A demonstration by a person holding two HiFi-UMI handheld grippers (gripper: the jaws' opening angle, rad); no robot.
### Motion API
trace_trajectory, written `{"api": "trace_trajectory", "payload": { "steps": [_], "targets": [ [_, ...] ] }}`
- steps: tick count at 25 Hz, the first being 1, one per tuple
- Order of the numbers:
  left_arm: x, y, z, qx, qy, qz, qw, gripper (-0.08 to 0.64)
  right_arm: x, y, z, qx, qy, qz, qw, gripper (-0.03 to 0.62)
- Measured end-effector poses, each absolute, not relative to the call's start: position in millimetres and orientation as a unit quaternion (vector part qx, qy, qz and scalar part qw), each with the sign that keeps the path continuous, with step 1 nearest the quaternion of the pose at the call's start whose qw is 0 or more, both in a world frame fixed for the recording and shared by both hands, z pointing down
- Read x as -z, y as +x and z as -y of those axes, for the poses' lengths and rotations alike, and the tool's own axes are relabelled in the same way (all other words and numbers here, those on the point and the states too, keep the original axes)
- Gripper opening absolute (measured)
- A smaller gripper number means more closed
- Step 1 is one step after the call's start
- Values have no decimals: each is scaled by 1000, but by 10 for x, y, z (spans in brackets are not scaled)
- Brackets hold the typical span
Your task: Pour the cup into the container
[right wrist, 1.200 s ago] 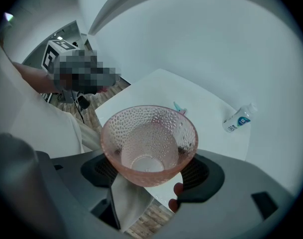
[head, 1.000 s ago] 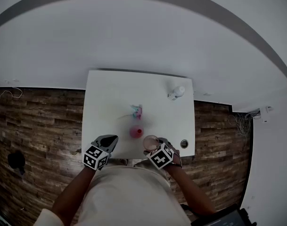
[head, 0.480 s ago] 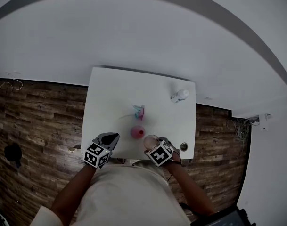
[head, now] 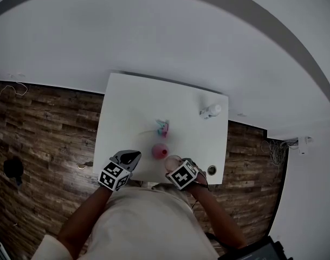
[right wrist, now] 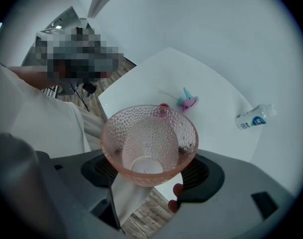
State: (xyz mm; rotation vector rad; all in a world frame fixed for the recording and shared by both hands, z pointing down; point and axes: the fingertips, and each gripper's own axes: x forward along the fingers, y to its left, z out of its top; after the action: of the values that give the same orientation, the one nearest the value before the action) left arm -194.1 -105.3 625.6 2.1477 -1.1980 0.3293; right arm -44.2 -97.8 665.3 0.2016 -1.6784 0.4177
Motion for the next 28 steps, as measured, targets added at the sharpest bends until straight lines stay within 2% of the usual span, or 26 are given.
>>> {"api": "trace_trajectory", "payload": {
  "steps": [19,28],
  "targets": [
    [-6294,-1968,1009,-127,820,453,326,11,-6723,-435,955,-203,69,699,682,364],
    [-6314,-1951,993,-128,821,451,325,11,-6794,-489,1014,-205,63,702,679,364]
  ]
}}
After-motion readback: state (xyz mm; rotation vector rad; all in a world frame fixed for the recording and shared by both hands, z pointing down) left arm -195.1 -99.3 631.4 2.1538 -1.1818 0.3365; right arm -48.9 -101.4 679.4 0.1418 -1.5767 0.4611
